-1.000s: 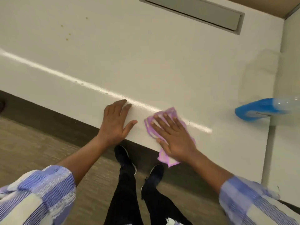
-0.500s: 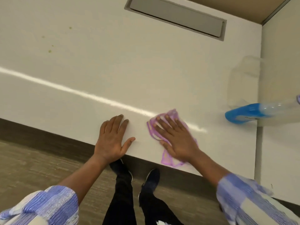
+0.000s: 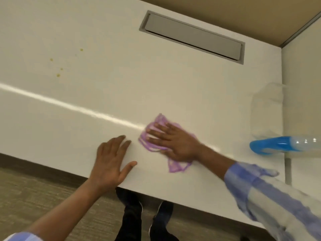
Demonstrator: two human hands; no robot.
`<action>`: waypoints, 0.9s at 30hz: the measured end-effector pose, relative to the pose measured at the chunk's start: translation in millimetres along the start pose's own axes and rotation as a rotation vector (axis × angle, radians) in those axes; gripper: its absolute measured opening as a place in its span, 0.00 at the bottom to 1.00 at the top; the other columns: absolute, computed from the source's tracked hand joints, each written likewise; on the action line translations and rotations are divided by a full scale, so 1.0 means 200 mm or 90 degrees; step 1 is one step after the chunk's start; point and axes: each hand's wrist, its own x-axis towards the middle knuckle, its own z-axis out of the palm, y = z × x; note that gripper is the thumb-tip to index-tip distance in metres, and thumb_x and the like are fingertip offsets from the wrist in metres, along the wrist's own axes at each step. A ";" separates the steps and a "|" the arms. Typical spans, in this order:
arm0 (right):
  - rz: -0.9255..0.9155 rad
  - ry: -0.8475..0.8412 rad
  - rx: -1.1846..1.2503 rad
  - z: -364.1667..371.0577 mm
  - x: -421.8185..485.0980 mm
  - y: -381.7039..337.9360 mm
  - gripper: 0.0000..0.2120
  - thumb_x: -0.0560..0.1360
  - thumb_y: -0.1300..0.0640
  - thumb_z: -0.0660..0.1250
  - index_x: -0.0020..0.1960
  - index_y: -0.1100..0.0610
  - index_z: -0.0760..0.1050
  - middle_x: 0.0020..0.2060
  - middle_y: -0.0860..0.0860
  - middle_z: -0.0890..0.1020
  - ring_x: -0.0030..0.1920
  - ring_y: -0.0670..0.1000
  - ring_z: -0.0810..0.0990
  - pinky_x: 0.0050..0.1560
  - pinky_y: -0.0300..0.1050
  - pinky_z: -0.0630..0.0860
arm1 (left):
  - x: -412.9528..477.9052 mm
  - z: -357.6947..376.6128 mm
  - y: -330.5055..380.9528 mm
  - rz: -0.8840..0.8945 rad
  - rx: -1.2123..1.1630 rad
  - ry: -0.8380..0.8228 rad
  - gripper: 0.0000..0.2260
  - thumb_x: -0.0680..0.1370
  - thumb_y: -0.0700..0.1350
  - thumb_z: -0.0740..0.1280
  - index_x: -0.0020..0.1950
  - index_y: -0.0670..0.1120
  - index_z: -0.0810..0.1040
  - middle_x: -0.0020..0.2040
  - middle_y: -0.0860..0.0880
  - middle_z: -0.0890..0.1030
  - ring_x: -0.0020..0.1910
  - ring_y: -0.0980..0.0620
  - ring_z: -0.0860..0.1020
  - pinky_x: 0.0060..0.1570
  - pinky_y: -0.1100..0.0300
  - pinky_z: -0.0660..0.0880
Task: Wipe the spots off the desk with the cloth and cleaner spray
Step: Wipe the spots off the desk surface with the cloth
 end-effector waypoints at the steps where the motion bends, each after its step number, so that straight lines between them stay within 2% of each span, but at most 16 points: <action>1: 0.009 0.012 -0.006 -0.04 -0.04 0.16 0.28 0.86 0.47 0.46 0.81 0.58 0.64 0.81 0.56 0.64 0.83 0.57 0.57 0.83 0.58 0.48 | 0.02 -0.03 -0.09 -0.015 0.009 0.001 0.33 0.82 0.67 0.50 0.73 0.43 0.72 0.73 0.41 0.72 0.68 0.39 0.72 0.65 0.43 0.65; 2: 0.087 0.047 -0.008 -0.08 -0.06 0.33 0.31 0.86 0.45 0.42 0.79 0.61 0.66 0.79 0.58 0.67 0.81 0.58 0.60 0.83 0.57 0.50 | 0.04 -0.07 -0.18 -0.032 0.022 0.004 0.33 0.82 0.67 0.50 0.73 0.43 0.72 0.73 0.41 0.72 0.68 0.38 0.72 0.65 0.43 0.65; 4: 0.399 0.111 0.019 -0.16 -0.11 0.65 0.38 0.84 0.40 0.36 0.78 0.62 0.66 0.78 0.60 0.67 0.79 0.62 0.64 0.80 0.60 0.57 | 0.07 -0.12 -0.36 -0.073 0.046 0.017 0.32 0.81 0.66 0.52 0.72 0.42 0.73 0.72 0.41 0.72 0.68 0.37 0.72 0.64 0.41 0.66; 6: 0.749 0.164 -0.005 -0.16 -0.08 0.82 0.33 0.84 0.41 0.42 0.81 0.60 0.61 0.80 0.59 0.63 0.80 0.64 0.61 0.77 0.63 0.60 | 0.10 -0.17 -0.52 -0.111 0.064 0.032 0.31 0.81 0.64 0.54 0.71 0.42 0.74 0.71 0.41 0.73 0.67 0.36 0.73 0.63 0.41 0.66; 7: 0.883 0.185 0.006 -0.16 0.00 0.85 0.31 0.84 0.43 0.47 0.82 0.59 0.58 0.81 0.60 0.61 0.81 0.65 0.59 0.78 0.64 0.59 | 0.12 -0.18 -0.59 -0.125 0.072 0.039 0.30 0.80 0.63 0.55 0.71 0.42 0.74 0.71 0.41 0.73 0.67 0.36 0.73 0.63 0.41 0.66; 8: 0.972 0.194 0.034 -0.17 0.12 0.84 0.31 0.84 0.44 0.50 0.82 0.59 0.55 0.82 0.60 0.59 0.81 0.66 0.57 0.78 0.66 0.57 | 0.13 -0.19 -0.64 -0.135 0.077 0.046 0.30 0.80 0.63 0.55 0.70 0.42 0.74 0.71 0.41 0.73 0.67 0.36 0.73 0.63 0.41 0.66; 9: 1.005 0.197 0.054 -0.19 0.26 0.81 0.31 0.84 0.45 0.50 0.82 0.59 0.54 0.82 0.61 0.58 0.81 0.66 0.56 0.79 0.66 0.55 | 0.14 -0.20 -0.67 -0.142 0.078 0.053 0.29 0.80 0.62 0.56 0.70 0.42 0.74 0.70 0.41 0.74 0.67 0.36 0.73 0.62 0.41 0.66; 10: 0.982 0.194 0.053 -0.21 0.40 0.77 0.31 0.84 0.44 0.50 0.82 0.60 0.54 0.81 0.62 0.58 0.81 0.66 0.56 0.79 0.66 0.54 | 0.15 -0.21 -0.70 -0.147 0.076 0.059 0.29 0.80 0.62 0.56 0.70 0.41 0.74 0.70 0.41 0.74 0.67 0.36 0.73 0.62 0.41 0.66; 11: 0.906 0.193 0.035 -0.22 0.54 0.70 0.31 0.84 0.44 0.50 0.82 0.59 0.54 0.81 0.61 0.59 0.81 0.65 0.56 0.79 0.65 0.53 | 0.16 -0.21 -0.71 -0.151 0.073 0.064 0.29 0.80 0.62 0.56 0.69 0.41 0.74 0.70 0.40 0.74 0.67 0.36 0.73 0.62 0.41 0.66; 14: 0.512 0.155 0.027 -0.13 0.85 0.28 0.30 0.85 0.44 0.54 0.83 0.56 0.57 0.83 0.57 0.59 0.83 0.61 0.55 0.80 0.65 0.53 | 0.19 -0.21 -0.73 -0.161 0.054 0.070 0.29 0.80 0.61 0.57 0.69 0.41 0.75 0.70 0.41 0.74 0.68 0.36 0.73 0.62 0.41 0.66; 17: 0.144 0.088 0.050 0.01 0.83 -0.19 0.30 0.84 0.44 0.57 0.82 0.54 0.60 0.83 0.54 0.60 0.84 0.59 0.53 0.82 0.63 0.49 | 0.19 -0.24 -0.78 -0.171 0.046 0.069 0.29 0.80 0.61 0.57 0.69 0.41 0.74 0.70 0.41 0.74 0.68 0.37 0.73 0.62 0.42 0.66; 19: -0.002 0.030 0.044 0.02 0.76 -0.14 0.29 0.85 0.44 0.56 0.83 0.51 0.58 0.83 0.51 0.58 0.84 0.56 0.50 0.83 0.60 0.47 | 0.17 -0.27 -0.85 -0.177 0.051 0.072 0.29 0.80 0.61 0.57 0.69 0.41 0.75 0.69 0.41 0.74 0.67 0.37 0.73 0.62 0.42 0.66; 20: -0.027 0.015 0.032 -0.01 0.75 -0.03 0.28 0.85 0.45 0.55 0.83 0.50 0.58 0.83 0.51 0.57 0.84 0.56 0.49 0.83 0.60 0.48 | 0.15 -0.28 -0.90 -0.183 0.056 0.075 0.29 0.80 0.61 0.57 0.69 0.41 0.75 0.69 0.41 0.75 0.67 0.37 0.73 0.62 0.42 0.66; 22: 0.040 0.015 0.007 -0.08 0.78 0.29 0.26 0.86 0.48 0.56 0.82 0.51 0.59 0.83 0.51 0.58 0.84 0.56 0.51 0.83 0.60 0.50 | 0.12 -0.33 -1.00 -0.206 0.067 0.085 0.29 0.80 0.62 0.56 0.69 0.41 0.75 0.69 0.41 0.75 0.67 0.37 0.74 0.62 0.42 0.66; 25: 0.348 0.066 -0.014 -0.21 0.87 0.74 0.25 0.86 0.50 0.53 0.82 0.54 0.59 0.82 0.55 0.60 0.83 0.59 0.57 0.81 0.59 0.55 | 0.07 -0.40 -1.19 -0.261 0.081 0.109 0.29 0.81 0.62 0.56 0.68 0.40 0.75 0.68 0.39 0.75 0.67 0.35 0.74 0.61 0.41 0.67; 27: 0.574 0.126 -0.025 -0.24 0.98 0.87 0.26 0.85 0.50 0.51 0.82 0.57 0.61 0.82 0.58 0.62 0.81 0.62 0.60 0.79 0.60 0.58 | 0.03 -0.43 -1.31 -0.308 0.087 0.130 0.29 0.81 0.62 0.55 0.68 0.40 0.75 0.68 0.39 0.75 0.66 0.35 0.74 0.61 0.40 0.68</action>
